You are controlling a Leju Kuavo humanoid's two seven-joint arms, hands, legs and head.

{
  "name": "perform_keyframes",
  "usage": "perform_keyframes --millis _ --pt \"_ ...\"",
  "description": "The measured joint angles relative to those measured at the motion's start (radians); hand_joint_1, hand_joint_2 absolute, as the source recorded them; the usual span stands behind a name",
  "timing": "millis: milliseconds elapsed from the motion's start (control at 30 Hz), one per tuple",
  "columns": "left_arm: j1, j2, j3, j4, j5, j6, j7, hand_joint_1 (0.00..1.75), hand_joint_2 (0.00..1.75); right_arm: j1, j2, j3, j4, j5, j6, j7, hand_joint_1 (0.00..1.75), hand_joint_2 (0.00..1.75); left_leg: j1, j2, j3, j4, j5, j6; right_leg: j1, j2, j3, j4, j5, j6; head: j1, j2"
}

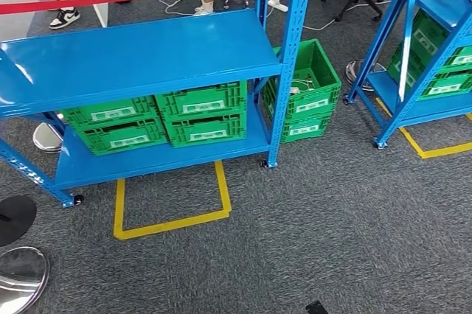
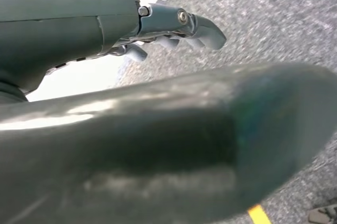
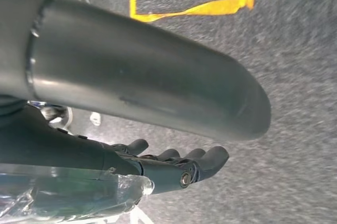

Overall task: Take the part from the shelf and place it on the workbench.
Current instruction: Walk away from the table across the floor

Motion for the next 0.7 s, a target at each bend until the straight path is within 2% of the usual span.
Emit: perform_keyframes --millis 33,67,100,133,167,200,233,267,333,367,400,433,467,500,533,567,600,633,667,700 --pt "0.001 0.0 0.0 0.0 0.0 0.0 0.0 0.0 0.0 0.0 0.0 0.0 0.0 0.0 -0.001 0.0 0.0 0.0 -0.001 0.02 -0.01 0.018 -0.014 -0.004 0.0 -0.012 0.001 -0.004 0.003 -0.007 -0.002 0.0" --pt "0.0 0.0 0.0 0.0 0.0 0.0 0.0 0.0 0.0 0.001 -0.001 0.0 0.0 0.0 -0.002 0.0 0.0 0.0 -0.003 0.048 -0.031 0.059 -0.039 -0.007 0.0 -0.025 0.002 -0.008 0.005 -0.014 -0.004 0.0" --pt "-0.002 0.0 0.001 0.0 0.0 0.0 0.0 0.0 0.0 0.002 -0.001 0.0 0.0 0.0 -0.003 0.0 0.0 0.0 -0.005 0.081 -0.061 0.12 -0.072 -0.009 0.002 -0.039 0.002 -0.009 0.005 -0.018 -0.006 0.0" --pt "-0.004 0.0 0.001 0.0 0.0 0.0 0.0 0.0 0.0 0.004 -0.002 0.0 0.0 0.0 -0.004 0.0 0.0 0.0 -0.005 0.102 -0.097 0.193 -0.106 -0.011 0.005 -0.054 0.001 -0.01 0.004 -0.021 -0.007 0.0" --pt "-0.005 0.0 0.001 0.0 0.0 0.0 0.0 0.0 0.0 0.005 -0.002 0.0 0.0 0.0 -0.003 0.0 0.0 0.0 -0.005 0.112 -0.127 0.255 -0.128 -0.012 0.007 -0.069 0.001 -0.01 0.003 -0.023 -0.007 0.0" --pt "-0.004 0.0 0.001 0.0 0.0 0.0 0.0 0.0 0.0 0.006 -0.002 0.001 0.0 0.0 -0.003 0.0 0.0 0.0 -0.005 0.116 -0.143 0.287 -0.132 -0.013 0.008 -0.084 0.002 -0.01 0.002 -0.024 -0.007 0.0" --pt "-0.003 0.0 0.001 0.0 0.0 0.0 0.0 0.0 0.0 0.005 -0.002 0.001 0.0 0.0 -0.003 0.0 0.0 0.0 -0.005 0.119 -0.139 0.281 -0.117 -0.012 0.008 -0.098 0.003 -0.01 0.001 -0.024 -0.007 0.0" --pt "-0.002 0.0 0.001 0.0 0.0 0.0 0.0 0.0 0.0 0.004 -0.001 0.001 0.001 0.0 -0.003 0.0 0.0 0.0 -0.006 0.127 -0.115 0.235 -0.087 -0.011 0.008 -0.111 0.004 -0.01 -0.001 -0.023 -0.008 0.0" --pt "-0.004 0.001 0.001 0.0 0.0 0.0 0.0 0.0 0.0 0.004 -0.001 0.003 0.001 0.0 -0.003 0.0 0.0 0.0 -0.009 0.172 -0.038 0.093 -0.026 -0.007 0.011 -0.133 0.01 -0.007 -0.007 -0.017 -0.008 0.0" --pt "-0.006 0.001 0.002 0.0 0.0 0.0 0.0 0.0 0.0 0.004 -0.002 0.004 0.001 0.0 -0.003 0.0 0.0 0.0 -0.01 0.192 -0.009 0.04 -0.01 -0.003 0.014 -0.143 0.01 -0.006 -0.011 -0.012 -0.007 0.0" --pt "-0.008 0.001 0.002 0.0 0.0 0.001 0.0 0.0 0.0 0.004 -0.002 0.004 0.001 0.0 -0.003 0.0 0.0 0.0 -0.013 0.204 0.006 0.01 -0.005 0.001 0.017 -0.153 0.013 -0.005 -0.014 -0.007 -0.005 0.0" --pt "-0.008 0.001 0.002 0.0 0.0 0.001 0.001 0.0 0.0 0.003 -0.002 0.005 0.001 0.0 -0.003 0.0 0.0 0.0 -0.015 0.201 0.009 0.001 -0.007 0.006 0.019 -0.164 0.016 -0.005 -0.017 -0.001 -0.003 0.0" --pt "-0.007 0.001 0.002 0.0 0.0 0.001 0.001 0.0 0.0 0.001 -0.002 0.005 0.001 0.0 -0.003 0.0 0.0 0.0 -0.015 0.187 0.007 0.001 -0.006 0.013 0.019 -0.175 0.02 -0.007 -0.019 0.003 -0.001 0.0" --pt "-0.005 0.001 0.002 0.0 0.0 0.001 0.001 0.0 0.0 -0.002 -0.002 0.005 0.001 0.0 -0.003 0.0 0.0 0.0 -0.013 0.175 0.007 0.0 -0.005 0.019 0.017 -0.173 0.023 -0.004 -0.024 0.009 0.0 0.0" --pt "-0.004 0.002 0.002 0.001 0.0 0.002 0.002 0.0 0.0 -0.005 -0.002 0.006 0.001 0.0 -0.004 0.0 0.0 0.0 -0.011 0.163 0.008 -0.002 -0.003 0.025 0.014 -0.154 0.018 0.011 -0.036 0.015 0.001 0.0" --pt "-0.005 0.002 0.003 0.001 0.0 0.002 0.002 0.0 0.0 -0.005 -0.002 0.006 0.001 0.0 -0.004 -0.001 0.0 0.0 -0.008 0.151 0.008 -0.003 -0.001 0.031 0.012 -0.125 0.002 0.047 -0.058 0.02 0.003 0.0" --pt "-0.006 0.001 0.003 0.001 0.0 0.003 0.002 0.0 0.0 -0.004 -0.002 0.007 0.001 -0.003 -0.006 -0.004 0.0 0.0 -0.006 0.141 0.008 -0.003 0.0 0.035 0.009 -0.09 -0.025 0.105 -0.088 0.025 0.005 0.0" --pt "-0.007 0.0 0.004 0.001 0.0 0.005 0.003 0.0 0.0 -0.003 -0.002 0.007 0.002 -0.006 -0.007 -0.007 0.0 0.0 -0.005 0.131 0.007 -0.003 0.001 0.039 0.008 -0.065 -0.061 0.177 -0.12 0.027 0.007 0.0" --pt "-0.008 0.0 0.004 0.001 0.0 0.006 0.005 0.0 0.0 -0.001 -0.002 0.007 0.002 -0.01 -0.009 -0.011 0.0 0.0 -0.005 0.121 0.007 -0.003 0.001 0.04 0.007 -0.053 -0.097 0.244 -0.142 0.029 0.009 0.0" --pt "-0.007 0.0 0.005 0.001 0.001 0.008 0.007 0.0 0.0 0.0 -0.002 0.007 0.002 -0.015 -0.01 -0.013 0.0 0.0 -0.005 0.111 0.007 -0.003 0.001 0.041 0.007 -0.049 -0.123 0.284 -0.147 0.03 0.009 0.0"
